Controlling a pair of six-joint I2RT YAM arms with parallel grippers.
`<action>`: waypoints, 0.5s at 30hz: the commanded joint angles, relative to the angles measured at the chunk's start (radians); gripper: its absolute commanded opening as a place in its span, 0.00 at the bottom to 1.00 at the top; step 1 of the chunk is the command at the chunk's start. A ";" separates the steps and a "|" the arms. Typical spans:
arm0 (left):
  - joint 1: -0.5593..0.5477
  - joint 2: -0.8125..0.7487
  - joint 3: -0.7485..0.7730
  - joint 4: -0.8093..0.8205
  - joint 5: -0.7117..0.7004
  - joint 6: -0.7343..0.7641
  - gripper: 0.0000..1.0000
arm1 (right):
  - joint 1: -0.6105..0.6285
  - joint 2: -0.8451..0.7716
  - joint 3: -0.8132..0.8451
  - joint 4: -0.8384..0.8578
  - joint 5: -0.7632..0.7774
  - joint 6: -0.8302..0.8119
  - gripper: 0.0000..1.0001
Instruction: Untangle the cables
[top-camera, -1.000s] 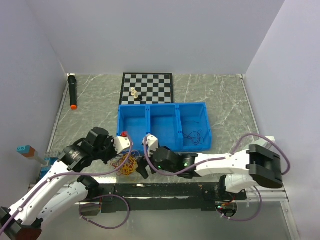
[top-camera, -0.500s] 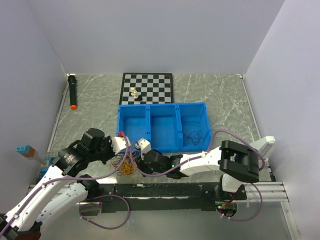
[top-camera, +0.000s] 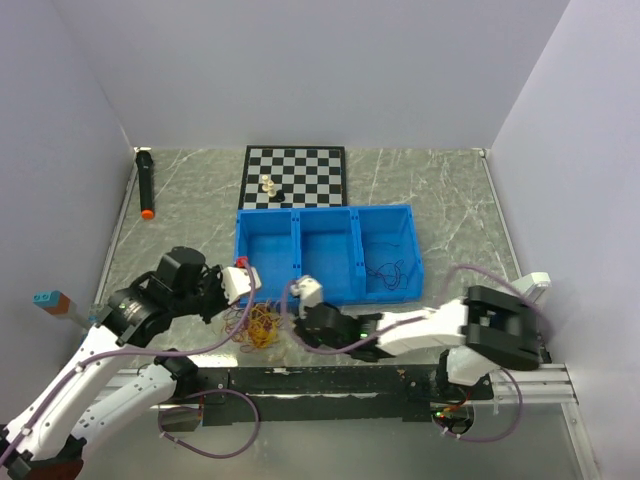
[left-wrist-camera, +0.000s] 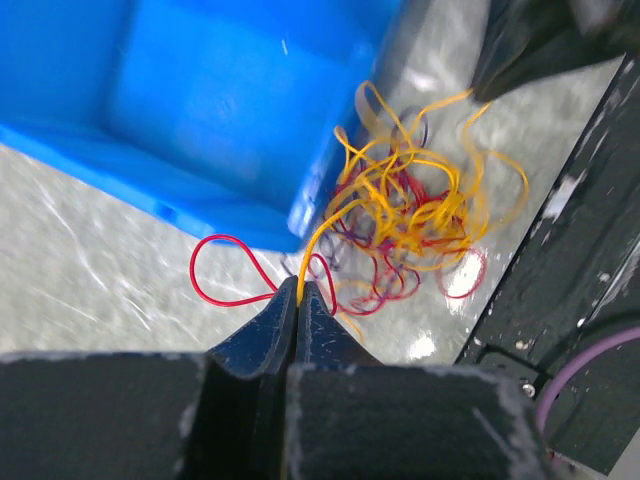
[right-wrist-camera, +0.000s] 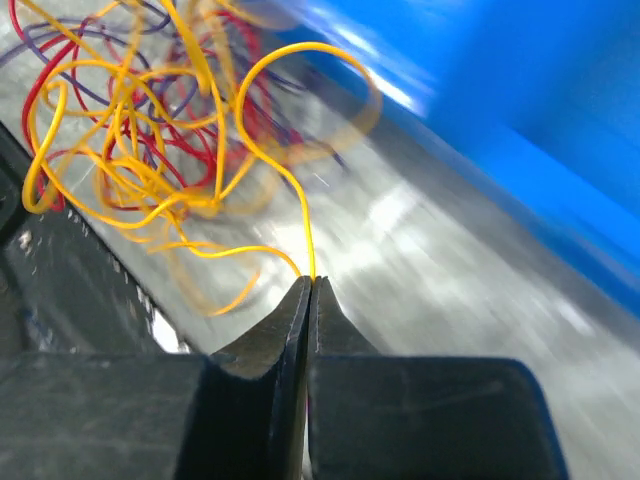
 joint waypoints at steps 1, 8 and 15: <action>0.002 0.006 0.109 -0.001 0.072 0.010 0.01 | 0.019 -0.310 -0.152 -0.125 0.152 0.128 0.00; 0.002 0.011 0.155 -0.019 0.063 0.018 0.01 | 0.173 -0.781 -0.242 -0.647 0.469 0.479 0.00; 0.002 -0.026 0.126 -0.085 -0.001 0.104 0.01 | 0.279 -0.956 0.008 -1.592 0.815 1.130 0.00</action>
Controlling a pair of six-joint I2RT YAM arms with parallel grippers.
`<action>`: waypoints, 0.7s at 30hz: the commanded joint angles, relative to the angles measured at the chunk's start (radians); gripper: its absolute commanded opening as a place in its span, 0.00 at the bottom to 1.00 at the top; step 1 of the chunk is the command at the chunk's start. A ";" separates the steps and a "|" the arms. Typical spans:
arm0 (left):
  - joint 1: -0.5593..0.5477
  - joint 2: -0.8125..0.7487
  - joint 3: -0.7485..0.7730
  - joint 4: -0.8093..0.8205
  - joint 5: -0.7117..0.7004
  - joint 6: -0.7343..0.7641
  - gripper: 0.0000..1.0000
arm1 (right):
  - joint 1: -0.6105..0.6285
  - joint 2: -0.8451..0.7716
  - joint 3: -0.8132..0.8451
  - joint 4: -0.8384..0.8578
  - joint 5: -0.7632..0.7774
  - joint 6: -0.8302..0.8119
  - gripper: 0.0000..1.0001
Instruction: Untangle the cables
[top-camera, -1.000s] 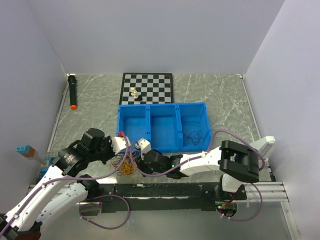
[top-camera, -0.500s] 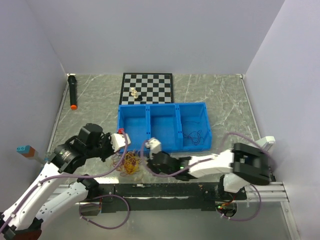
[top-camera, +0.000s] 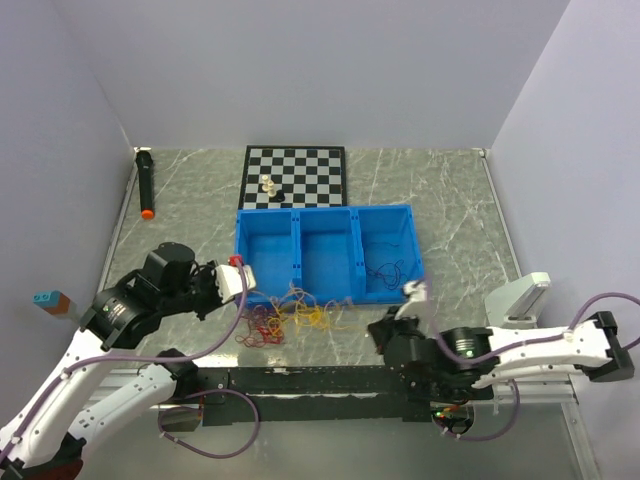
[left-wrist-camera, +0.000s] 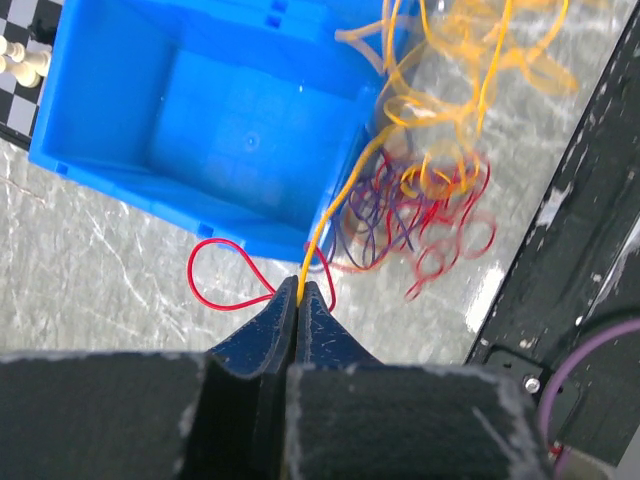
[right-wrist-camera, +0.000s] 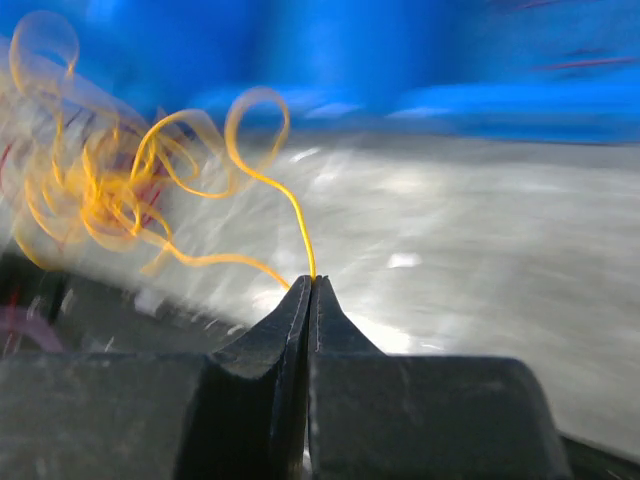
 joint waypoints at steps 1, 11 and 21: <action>0.003 -0.038 -0.007 -0.041 -0.043 0.075 0.01 | 0.027 -0.067 0.218 -0.749 0.330 0.472 0.00; 0.002 -0.037 -0.043 -0.070 -0.031 0.096 0.01 | 0.022 -0.125 0.325 -0.448 0.419 -0.007 0.00; 0.002 -0.032 0.023 0.002 0.015 0.037 0.01 | 0.071 0.194 0.389 -0.584 0.333 0.171 0.00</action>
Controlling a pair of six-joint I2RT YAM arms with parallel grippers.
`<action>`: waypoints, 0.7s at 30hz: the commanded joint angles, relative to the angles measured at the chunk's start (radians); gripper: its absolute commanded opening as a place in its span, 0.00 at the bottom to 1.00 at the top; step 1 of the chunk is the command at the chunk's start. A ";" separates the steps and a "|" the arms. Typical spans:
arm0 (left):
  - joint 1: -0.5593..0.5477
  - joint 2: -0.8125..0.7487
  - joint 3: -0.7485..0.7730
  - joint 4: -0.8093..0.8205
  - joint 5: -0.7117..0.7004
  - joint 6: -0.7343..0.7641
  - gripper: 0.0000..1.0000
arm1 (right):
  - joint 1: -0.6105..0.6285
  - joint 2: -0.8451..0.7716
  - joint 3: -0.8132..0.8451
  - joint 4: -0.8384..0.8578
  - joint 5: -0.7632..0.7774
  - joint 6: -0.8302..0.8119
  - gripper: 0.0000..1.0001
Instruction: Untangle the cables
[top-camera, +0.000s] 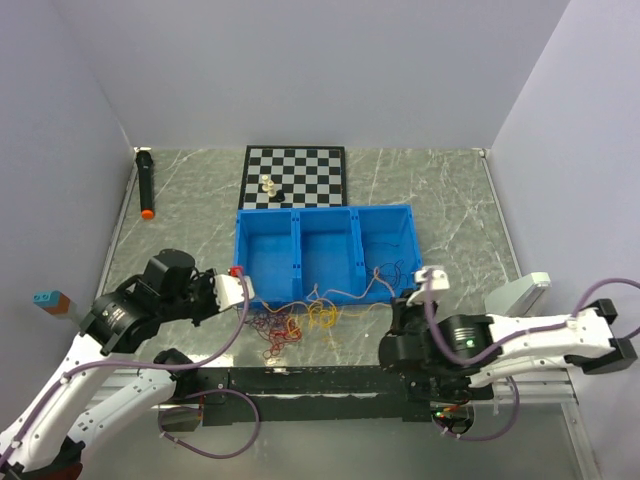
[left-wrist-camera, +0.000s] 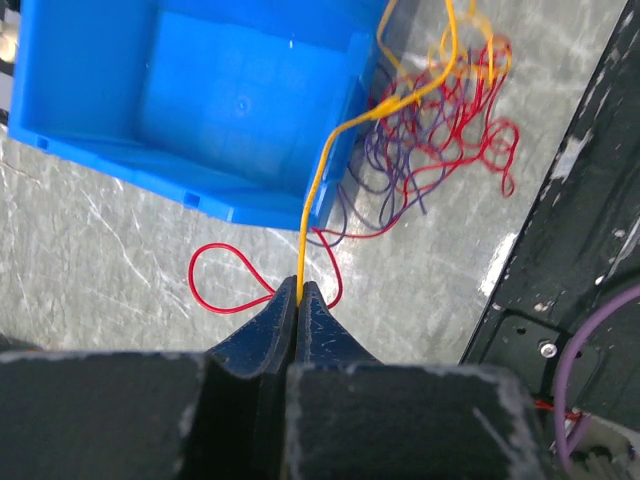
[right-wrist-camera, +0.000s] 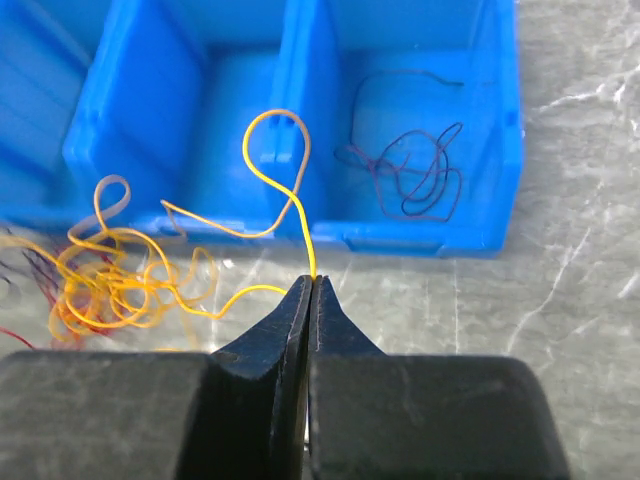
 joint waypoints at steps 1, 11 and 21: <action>0.003 -0.003 0.079 0.075 0.058 -0.065 0.01 | 0.048 0.063 0.055 0.000 -0.009 -0.012 0.00; 0.003 0.013 0.209 0.117 0.173 -0.161 0.01 | 0.091 -0.005 -0.118 0.436 -0.193 -0.293 0.14; 0.004 0.034 0.137 0.109 0.183 -0.178 0.01 | 0.121 0.049 0.015 0.565 -0.162 -0.534 0.88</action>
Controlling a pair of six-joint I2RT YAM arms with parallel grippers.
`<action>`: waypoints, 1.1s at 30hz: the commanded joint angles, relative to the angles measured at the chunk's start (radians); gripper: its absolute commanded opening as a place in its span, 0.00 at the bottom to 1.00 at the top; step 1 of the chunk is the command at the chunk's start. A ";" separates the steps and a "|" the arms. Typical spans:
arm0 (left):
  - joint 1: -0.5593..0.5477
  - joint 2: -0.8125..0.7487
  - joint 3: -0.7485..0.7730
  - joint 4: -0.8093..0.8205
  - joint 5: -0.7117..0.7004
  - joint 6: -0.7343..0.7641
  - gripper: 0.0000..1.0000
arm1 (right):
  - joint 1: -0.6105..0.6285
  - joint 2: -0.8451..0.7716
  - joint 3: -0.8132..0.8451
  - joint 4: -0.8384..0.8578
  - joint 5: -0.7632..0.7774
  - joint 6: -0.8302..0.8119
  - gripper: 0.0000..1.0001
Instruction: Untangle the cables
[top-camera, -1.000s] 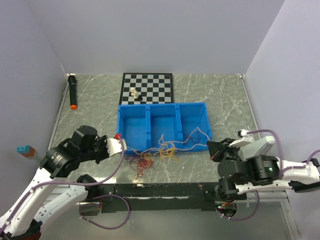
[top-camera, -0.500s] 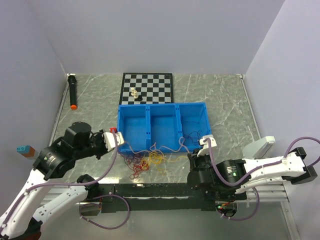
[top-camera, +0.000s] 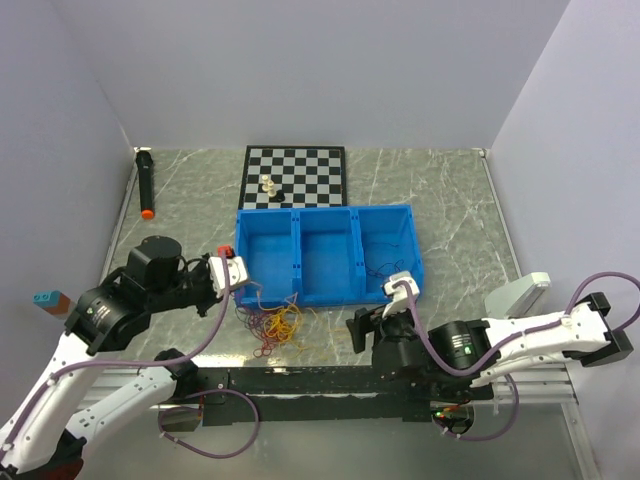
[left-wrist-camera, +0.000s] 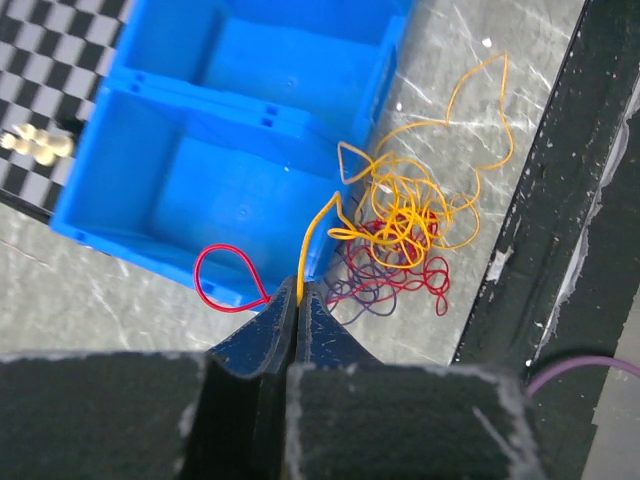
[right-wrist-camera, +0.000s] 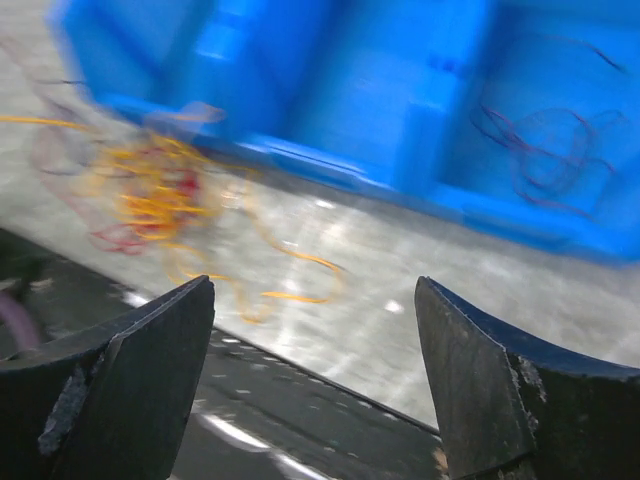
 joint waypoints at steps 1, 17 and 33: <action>0.002 -0.007 -0.029 0.034 0.018 -0.036 0.01 | 0.037 -0.001 0.024 0.396 -0.059 -0.377 0.87; 0.002 0.095 -0.055 0.148 -0.098 -0.123 0.01 | -0.244 0.533 0.137 1.033 -0.883 -0.800 0.74; 0.002 0.078 -0.060 0.132 -0.135 -0.104 0.01 | -0.333 0.778 0.163 1.134 -0.983 -0.766 0.51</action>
